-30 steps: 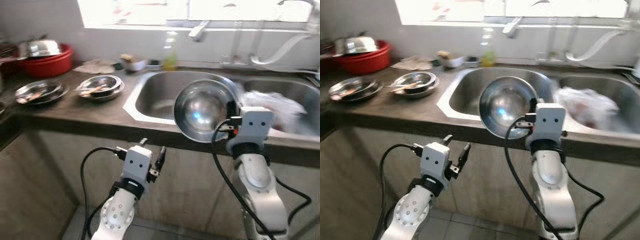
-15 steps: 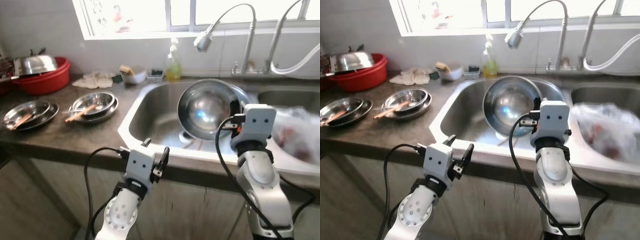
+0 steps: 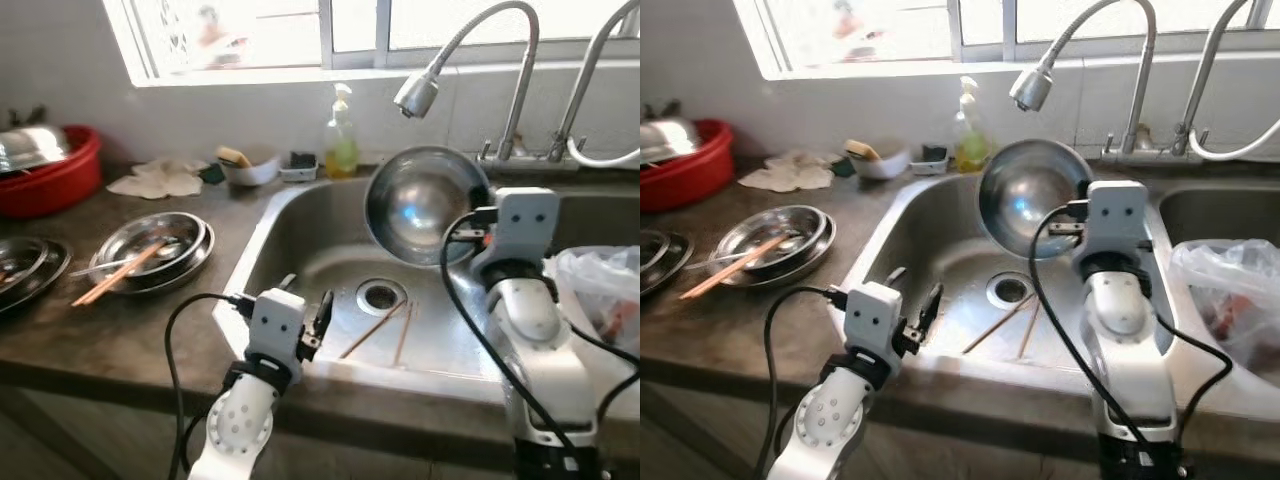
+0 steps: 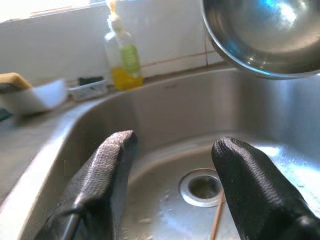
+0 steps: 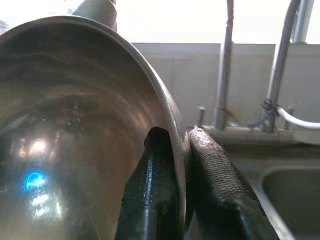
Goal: Kitchen organization
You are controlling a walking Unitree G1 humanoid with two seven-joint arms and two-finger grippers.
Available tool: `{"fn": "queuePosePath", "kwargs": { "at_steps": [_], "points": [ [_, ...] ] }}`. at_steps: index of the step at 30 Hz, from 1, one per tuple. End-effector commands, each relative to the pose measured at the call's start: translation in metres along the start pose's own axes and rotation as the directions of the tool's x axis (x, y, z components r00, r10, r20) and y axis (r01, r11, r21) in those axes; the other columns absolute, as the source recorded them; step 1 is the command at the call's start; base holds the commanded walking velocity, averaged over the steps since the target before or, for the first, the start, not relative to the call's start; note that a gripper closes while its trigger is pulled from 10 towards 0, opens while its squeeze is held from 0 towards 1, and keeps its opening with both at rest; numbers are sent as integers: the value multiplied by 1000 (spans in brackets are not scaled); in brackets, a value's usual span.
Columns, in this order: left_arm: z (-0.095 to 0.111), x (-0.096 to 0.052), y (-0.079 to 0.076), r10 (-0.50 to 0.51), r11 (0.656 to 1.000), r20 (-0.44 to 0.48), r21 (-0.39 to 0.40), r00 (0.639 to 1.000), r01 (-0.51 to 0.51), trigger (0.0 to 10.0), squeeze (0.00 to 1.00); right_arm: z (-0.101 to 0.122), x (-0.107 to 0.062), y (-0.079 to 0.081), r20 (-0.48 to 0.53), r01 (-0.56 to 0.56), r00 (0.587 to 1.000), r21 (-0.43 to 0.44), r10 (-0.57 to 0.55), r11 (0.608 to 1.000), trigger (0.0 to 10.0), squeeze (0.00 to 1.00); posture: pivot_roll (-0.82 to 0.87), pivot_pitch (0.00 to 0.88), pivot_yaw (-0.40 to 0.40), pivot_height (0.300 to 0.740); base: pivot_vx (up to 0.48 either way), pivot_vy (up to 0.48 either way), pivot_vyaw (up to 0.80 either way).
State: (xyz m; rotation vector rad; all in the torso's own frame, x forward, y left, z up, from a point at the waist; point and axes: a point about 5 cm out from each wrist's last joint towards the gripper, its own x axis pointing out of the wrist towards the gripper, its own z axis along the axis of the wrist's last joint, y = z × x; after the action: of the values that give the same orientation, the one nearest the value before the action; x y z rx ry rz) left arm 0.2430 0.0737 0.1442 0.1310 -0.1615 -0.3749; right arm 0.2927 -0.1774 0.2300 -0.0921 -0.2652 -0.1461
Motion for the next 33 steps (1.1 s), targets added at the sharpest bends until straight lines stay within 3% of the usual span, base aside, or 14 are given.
{"fn": "queuePosePath", "kwargs": {
  "at_steps": [1, 27, 28, 29, 30, 31, 33],
  "points": [
    [0, -2, 7, 26, 1000, -6, 13, 1000, -26, 10000, 0, 6, 1, 10, 19, -37, 999, 13, 37, 999, 10000, 0, 102, 21, 6, 740, 0, 0, 0],
    [0, -2, 7, 25, 1000, -6, 14, 1000, -25, 10000, 0, 7, 3, 9, 10, -38, 999, 9, 38, 999, 10000, 0, 102, 21, 6, 740, 0, 0, 0],
    [0, -3, 7, 27, 1000, -11, 13, 1000, -26, 10000, 0, -23, 33, 8, -228, -96, 970, -36, 85, 995, 10000, 0, 108, 54, -8, 740, 0, 0, 0],
    [0, -3, 7, 27, 1000, -11, 13, 1000, -26, 10000, 0, -23, 33, 8, -228, -96, 970, -36, 85, 995, 10000, 0, 108, 54, -8, 740, 0, 0, 0],
    [0, -6, 5, 28, 1000, -18, 11, 999, -28, 10000, 0, -55, 60, -2, -511, -140, 854, -39, 101, 989, 10000, 0, 108, 55, -9, 740, 0, 0, 0],
    [0, -6, 5, 28, 1000, -19, 10, 999, -28, 10000, 0, -61, 64, -4, -564, -146, 819, -29, 105, 989, 10000, 0, 108, 55, -9, 740, 0, 0, 0],
    [0, -7, 4, 27, 1000, -20, 9, 999, -27, 10000, 0, -63, 65, -3, -582, -148, 806, -27, 105, 989, 10000, 0, 109, 60, -10, 740, 0, 0, 0]
  ]
}}
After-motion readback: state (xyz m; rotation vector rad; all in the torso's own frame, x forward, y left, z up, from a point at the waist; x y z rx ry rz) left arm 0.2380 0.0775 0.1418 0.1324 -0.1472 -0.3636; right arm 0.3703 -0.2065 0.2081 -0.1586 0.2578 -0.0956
